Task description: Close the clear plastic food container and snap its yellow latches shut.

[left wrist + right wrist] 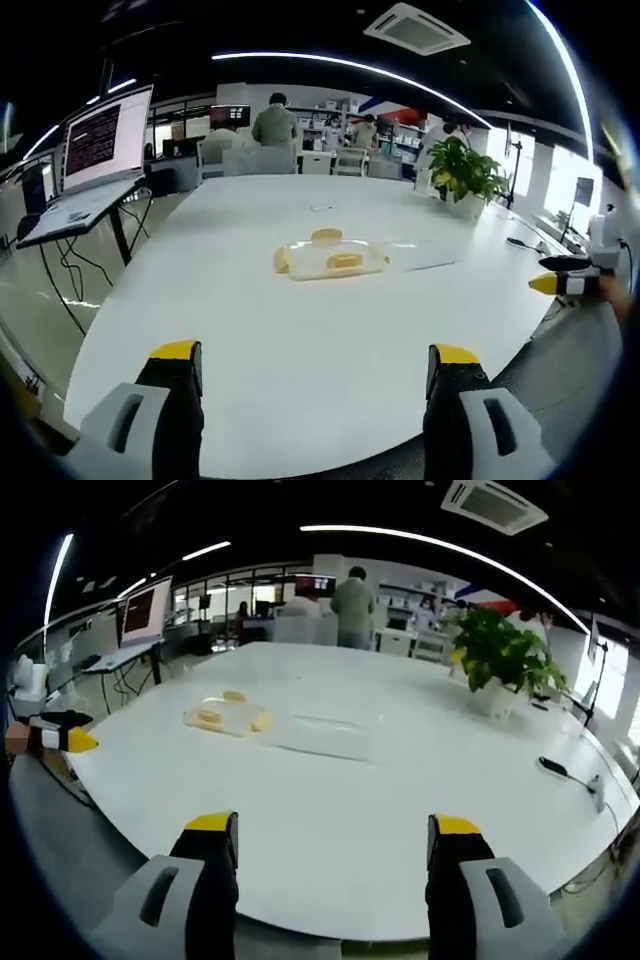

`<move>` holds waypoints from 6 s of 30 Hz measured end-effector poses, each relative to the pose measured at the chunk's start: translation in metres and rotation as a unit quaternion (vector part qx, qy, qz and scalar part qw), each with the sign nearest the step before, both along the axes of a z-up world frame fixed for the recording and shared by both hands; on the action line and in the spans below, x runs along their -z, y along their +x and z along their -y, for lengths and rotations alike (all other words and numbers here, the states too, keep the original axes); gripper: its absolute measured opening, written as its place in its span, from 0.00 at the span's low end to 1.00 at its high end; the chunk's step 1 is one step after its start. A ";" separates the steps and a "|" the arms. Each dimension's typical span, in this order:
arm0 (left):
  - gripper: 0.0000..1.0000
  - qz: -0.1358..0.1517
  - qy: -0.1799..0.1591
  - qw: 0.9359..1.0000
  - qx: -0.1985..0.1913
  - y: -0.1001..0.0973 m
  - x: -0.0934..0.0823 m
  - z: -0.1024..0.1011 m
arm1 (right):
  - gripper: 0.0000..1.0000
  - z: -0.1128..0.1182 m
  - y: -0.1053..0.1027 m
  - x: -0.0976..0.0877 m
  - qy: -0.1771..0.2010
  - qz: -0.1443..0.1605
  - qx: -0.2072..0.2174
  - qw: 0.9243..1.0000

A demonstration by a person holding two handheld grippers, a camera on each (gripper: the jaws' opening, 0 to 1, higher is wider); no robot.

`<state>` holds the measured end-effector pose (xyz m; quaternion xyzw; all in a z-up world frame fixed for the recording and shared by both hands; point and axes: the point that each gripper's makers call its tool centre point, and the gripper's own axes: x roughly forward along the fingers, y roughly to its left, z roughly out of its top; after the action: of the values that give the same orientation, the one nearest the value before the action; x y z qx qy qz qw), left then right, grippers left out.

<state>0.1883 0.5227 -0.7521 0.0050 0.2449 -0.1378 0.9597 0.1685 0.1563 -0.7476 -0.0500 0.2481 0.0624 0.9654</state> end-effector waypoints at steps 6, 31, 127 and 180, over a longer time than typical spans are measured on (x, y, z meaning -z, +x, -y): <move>0.96 -0.015 -0.016 0.999 0.027 0.000 0.002 0.009 | 0.79 0.001 0.001 -0.003 0.009 0.005 0.007 1.000; 0.68 0.116 0.084 0.977 0.159 0.072 -0.045 0.009 | 0.70 -0.047 0.096 -0.048 -0.098 0.061 -0.174 0.978; 0.60 -0.120 0.329 0.775 0.526 0.261 0.087 0.038 | 0.39 -0.170 0.239 0.101 -0.281 -0.286 -0.582 0.707; 0.35 -0.217 0.353 0.714 0.564 0.231 0.098 0.043 | 0.38 -0.166 0.237 0.107 -0.326 -0.328 -0.569 0.680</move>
<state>0.4190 0.4796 -0.8501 0.4507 0.4294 -0.5544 0.5525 0.4052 0.3219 -0.8542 -0.4697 0.4770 0.5268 0.5237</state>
